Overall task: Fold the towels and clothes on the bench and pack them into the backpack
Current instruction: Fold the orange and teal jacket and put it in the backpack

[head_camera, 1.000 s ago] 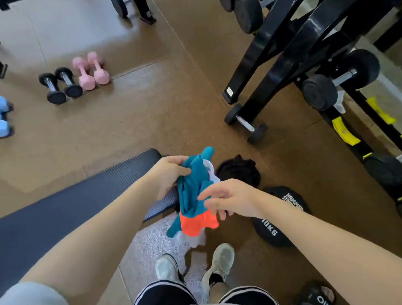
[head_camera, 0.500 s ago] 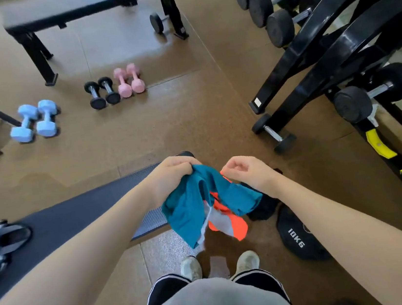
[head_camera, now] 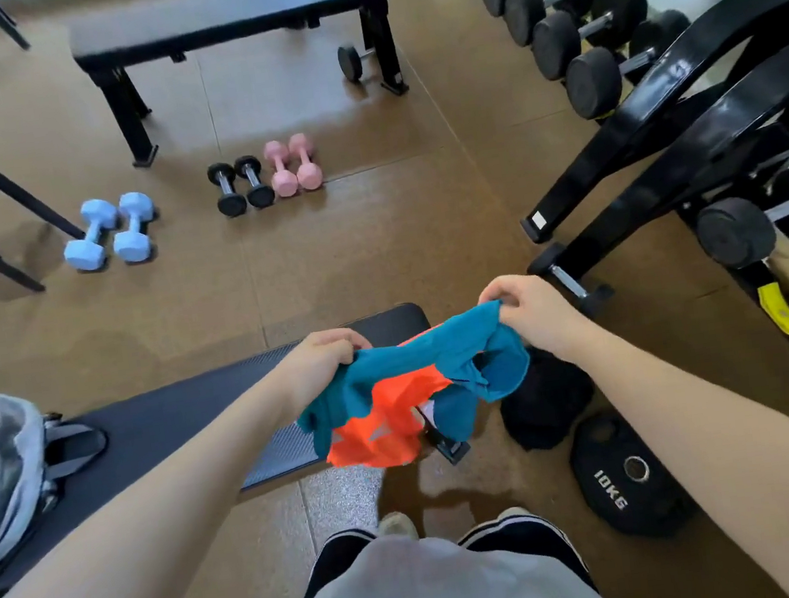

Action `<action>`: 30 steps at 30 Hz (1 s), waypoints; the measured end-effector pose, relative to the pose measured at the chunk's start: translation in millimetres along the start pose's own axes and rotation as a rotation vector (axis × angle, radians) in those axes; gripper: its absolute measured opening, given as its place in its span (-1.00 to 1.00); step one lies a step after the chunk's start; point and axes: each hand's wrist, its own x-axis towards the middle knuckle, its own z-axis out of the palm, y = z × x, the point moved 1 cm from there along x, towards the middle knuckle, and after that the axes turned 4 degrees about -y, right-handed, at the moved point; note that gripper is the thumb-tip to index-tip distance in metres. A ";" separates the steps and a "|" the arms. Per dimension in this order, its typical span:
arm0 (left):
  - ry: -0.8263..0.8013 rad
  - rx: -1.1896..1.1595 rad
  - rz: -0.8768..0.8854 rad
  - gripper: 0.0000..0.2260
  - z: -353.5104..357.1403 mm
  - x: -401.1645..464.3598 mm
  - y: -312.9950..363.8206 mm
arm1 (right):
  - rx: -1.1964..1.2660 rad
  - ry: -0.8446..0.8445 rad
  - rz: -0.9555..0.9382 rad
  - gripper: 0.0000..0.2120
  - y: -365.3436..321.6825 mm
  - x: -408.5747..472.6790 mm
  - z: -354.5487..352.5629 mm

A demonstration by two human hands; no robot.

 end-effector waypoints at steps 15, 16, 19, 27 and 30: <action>0.397 0.462 0.345 -0.74 47.4 38.6 22.7 | 0.560 -0.282 -0.110 -0.90 -44.9 46.8 -25.5; 0.393 0.401 0.357 -0.77 53.2 39.5 28.2 | 0.538 -0.262 -0.105 -0.91 -38.4 52.5 -30.0; 0.415 0.252 0.384 -0.90 73.5 41.8 46.0 | 0.459 -0.373 -0.140 -0.97 -16.6 63.5 -41.4; 0.430 -0.161 0.369 -0.90 115.9 27.9 57.4 | 0.124 -0.718 -0.203 -0.77 39.2 92.7 -58.8; 0.500 -0.259 0.349 -0.92 127.0 19.1 50.9 | -0.041 -0.758 -0.175 -0.83 50.8 104.1 -63.2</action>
